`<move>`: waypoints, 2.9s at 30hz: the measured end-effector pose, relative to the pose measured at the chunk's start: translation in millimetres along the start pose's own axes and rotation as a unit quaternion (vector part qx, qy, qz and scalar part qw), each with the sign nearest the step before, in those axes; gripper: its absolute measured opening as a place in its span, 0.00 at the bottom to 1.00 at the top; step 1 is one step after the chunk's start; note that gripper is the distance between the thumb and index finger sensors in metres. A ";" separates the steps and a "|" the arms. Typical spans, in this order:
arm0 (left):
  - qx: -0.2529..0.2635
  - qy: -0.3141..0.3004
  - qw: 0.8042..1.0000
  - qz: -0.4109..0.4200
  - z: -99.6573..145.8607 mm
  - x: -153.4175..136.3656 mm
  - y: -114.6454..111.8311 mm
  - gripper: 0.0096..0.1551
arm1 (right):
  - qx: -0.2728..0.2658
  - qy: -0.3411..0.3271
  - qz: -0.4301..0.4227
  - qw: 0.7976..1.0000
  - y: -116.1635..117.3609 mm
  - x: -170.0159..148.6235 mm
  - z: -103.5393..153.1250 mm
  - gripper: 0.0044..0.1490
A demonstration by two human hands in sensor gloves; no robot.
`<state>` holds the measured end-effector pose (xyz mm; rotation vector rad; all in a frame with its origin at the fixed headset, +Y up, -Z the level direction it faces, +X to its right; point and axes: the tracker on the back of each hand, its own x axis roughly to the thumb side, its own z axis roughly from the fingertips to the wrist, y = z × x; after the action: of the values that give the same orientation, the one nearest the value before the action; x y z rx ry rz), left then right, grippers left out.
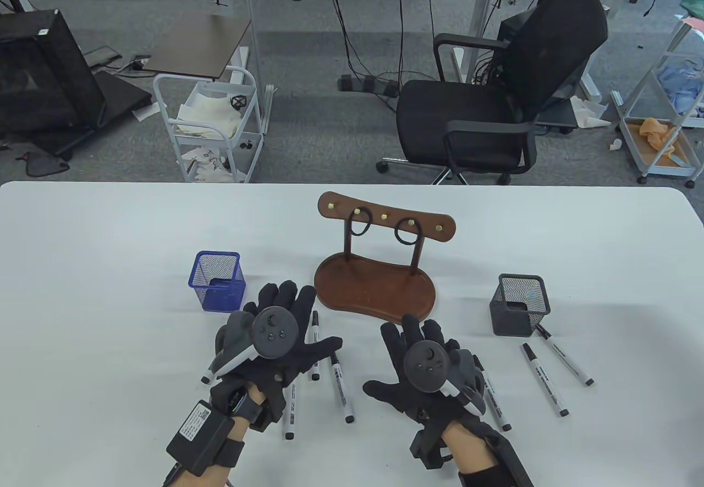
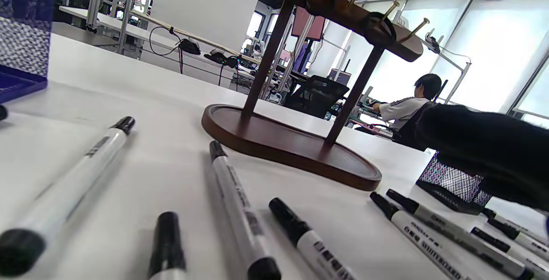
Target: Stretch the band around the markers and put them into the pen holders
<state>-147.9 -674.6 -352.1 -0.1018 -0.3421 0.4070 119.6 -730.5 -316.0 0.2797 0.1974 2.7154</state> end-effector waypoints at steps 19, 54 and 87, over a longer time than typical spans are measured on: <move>0.026 0.058 0.972 0.227 -82.8 4.4 19.8 0.60 | -0.004 0.000 -0.017 1.000 -3.1 -4.2 -0.8 0.64; 0.063 0.162 0.876 0.449 -137.9 -9.1 -6.9 0.31 | -0.003 0.001 -0.035 0.999 -7.4 -8.8 -0.3 0.63; 0.060 0.116 0.888 0.441 -114.8 -3.5 25.2 0.22 | -0.001 0.004 -0.038 0.999 -8.6 -9.6 0.4 0.63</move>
<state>-120.6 -656.3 -465.0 -0.1820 -0.0080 1.3092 131.6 -726.5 -318.8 0.2549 0.2028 2.6423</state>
